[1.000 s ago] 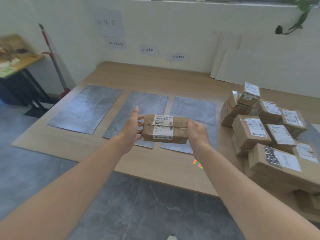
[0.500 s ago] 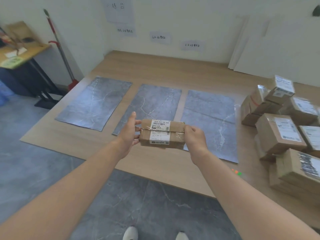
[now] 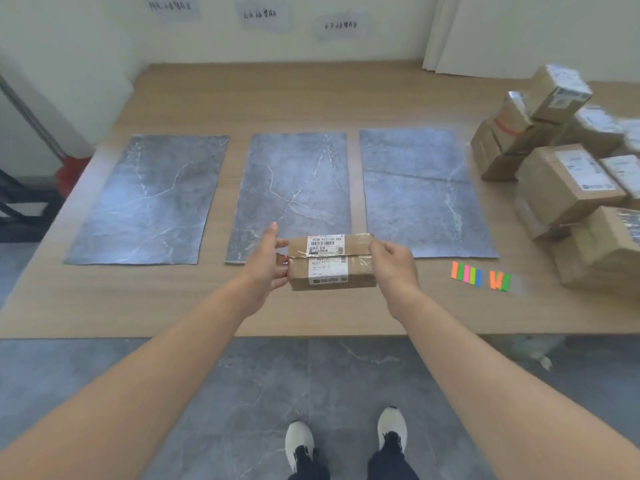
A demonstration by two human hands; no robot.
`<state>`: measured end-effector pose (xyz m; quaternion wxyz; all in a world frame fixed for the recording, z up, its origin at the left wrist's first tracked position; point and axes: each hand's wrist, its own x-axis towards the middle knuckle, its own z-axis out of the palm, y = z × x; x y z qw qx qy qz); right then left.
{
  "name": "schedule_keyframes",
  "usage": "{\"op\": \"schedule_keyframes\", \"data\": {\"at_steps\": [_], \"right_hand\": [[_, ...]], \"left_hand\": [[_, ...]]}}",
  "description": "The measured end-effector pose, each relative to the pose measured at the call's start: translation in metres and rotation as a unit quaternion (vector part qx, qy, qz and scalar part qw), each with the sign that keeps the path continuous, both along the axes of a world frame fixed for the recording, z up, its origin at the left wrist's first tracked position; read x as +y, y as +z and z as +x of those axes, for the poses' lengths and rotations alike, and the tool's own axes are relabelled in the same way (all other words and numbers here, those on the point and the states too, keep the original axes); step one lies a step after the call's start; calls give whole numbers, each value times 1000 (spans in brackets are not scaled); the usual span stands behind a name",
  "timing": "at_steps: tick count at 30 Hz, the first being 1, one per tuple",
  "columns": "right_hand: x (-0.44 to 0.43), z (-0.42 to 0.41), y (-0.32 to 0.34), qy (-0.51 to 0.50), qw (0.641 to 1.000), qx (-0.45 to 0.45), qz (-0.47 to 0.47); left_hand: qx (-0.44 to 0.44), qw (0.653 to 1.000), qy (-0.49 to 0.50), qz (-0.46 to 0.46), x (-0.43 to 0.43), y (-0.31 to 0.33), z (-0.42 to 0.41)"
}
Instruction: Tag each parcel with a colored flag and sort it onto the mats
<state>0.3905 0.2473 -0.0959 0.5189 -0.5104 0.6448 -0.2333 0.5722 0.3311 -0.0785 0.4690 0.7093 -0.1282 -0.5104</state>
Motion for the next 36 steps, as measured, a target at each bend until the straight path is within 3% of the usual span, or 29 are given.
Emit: {"op": "schedule_keyframes", "data": {"at_steps": [11, 21, 29, 36], "right_hand": [[7, 17, -69, -24, 998, -7, 50], [11, 19, -105, -41, 996, 1, 74], [8, 11, -115, -44, 995, -1, 85], [-6, -1, -95, -94, 991, -34, 89]], "left_hand": [[44, 998, -7, 37, -1, -77, 18], [36, 998, -15, 53, 0, -107, 17], [16, 997, -18, 69, -7, -109, 12], [-83, 994, -7, 75, -27, -88, 3]]}}
